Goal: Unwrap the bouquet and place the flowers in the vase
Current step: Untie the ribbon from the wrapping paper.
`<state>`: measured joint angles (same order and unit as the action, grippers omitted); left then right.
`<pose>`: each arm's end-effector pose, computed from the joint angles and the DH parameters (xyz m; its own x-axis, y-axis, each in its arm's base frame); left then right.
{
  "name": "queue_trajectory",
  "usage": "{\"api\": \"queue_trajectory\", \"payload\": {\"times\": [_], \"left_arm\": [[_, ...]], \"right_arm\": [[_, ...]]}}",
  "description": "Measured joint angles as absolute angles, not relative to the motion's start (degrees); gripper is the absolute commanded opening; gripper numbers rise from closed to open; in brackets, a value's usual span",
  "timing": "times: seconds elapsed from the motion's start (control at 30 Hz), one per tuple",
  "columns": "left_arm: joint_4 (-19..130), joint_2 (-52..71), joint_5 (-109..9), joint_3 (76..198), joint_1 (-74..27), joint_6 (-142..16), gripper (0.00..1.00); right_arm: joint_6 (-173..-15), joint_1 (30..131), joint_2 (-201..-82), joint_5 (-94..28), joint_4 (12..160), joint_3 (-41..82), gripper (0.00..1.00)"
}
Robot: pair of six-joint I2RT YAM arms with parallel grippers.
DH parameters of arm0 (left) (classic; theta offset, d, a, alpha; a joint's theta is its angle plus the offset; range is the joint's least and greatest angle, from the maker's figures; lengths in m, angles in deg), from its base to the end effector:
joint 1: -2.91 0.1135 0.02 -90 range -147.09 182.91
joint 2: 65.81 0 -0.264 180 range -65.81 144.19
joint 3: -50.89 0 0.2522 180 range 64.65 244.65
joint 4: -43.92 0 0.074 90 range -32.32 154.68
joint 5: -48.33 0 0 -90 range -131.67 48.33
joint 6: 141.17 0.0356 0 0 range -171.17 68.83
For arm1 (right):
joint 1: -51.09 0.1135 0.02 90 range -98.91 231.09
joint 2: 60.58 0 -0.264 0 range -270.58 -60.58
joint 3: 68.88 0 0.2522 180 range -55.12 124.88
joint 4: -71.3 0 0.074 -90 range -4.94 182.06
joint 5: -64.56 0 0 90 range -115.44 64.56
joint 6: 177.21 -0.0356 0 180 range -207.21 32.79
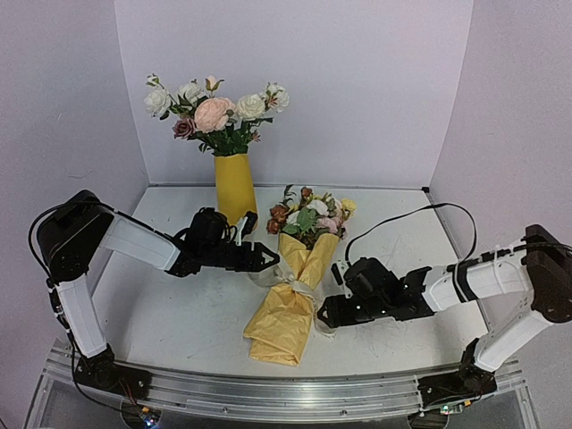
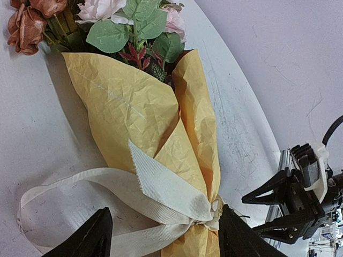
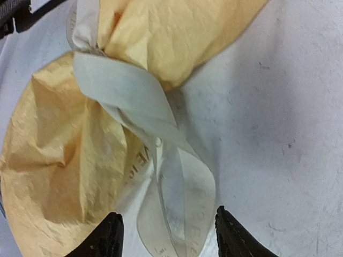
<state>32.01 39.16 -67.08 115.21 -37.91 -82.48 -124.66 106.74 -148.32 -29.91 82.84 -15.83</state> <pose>0.2720 -0.2551 0.1532 -0.7657 0.0411 -0.6419 0.5586 0.5372 -0.6319 0.1629 0.2432 0.1547 -0.8425 -0.1583 -0.5150 -0.4298 0.7738 0.4653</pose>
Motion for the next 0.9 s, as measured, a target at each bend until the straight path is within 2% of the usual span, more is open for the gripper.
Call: {"api": "queue_trajectory", "payload": {"times": [0.1,0.3,0.4,0.47,0.5,0.57,0.9], "left_arm": [[32.18,39.16,-67.03,115.32,-37.91,-82.39,0.68],[32.27,39.16,-66.55,115.96,-37.91,-81.91,0.67],[32.4,39.16,-66.03,116.02,-37.91,-81.32,0.67],[32.56,39.16,-65.81,116.02,-37.91,-81.15,0.66],[32.82,39.16,-65.61,116.07,-37.91,-81.13,0.66],[33.45,39.16,-65.5,116.15,-37.91,-81.13,0.66],[34.94,39.18,-65.42,118.19,-37.91,-80.97,0.64]], "right_arm": [[-126.8,109.54,-147.3,-26.42,86.75,-16.62,0.54],[-130.03,113.96,-149.07,-21.3,91.36,-15.92,0.4],[-130.8,115.66,-153.07,-18.94,93.33,-13.82,0.2],[-130.54,116.12,-154.27,-18.42,93.66,-12.59,0.13],[-130.82,116.27,-154.75,-18.18,93.75,-12.11,0.06],[-130.78,116.45,-155.08,-17.28,94.16,-11.59,0.0],[-129.49,116.32,-147.56,-8.32,99.73,-5.14,0.0]]}}
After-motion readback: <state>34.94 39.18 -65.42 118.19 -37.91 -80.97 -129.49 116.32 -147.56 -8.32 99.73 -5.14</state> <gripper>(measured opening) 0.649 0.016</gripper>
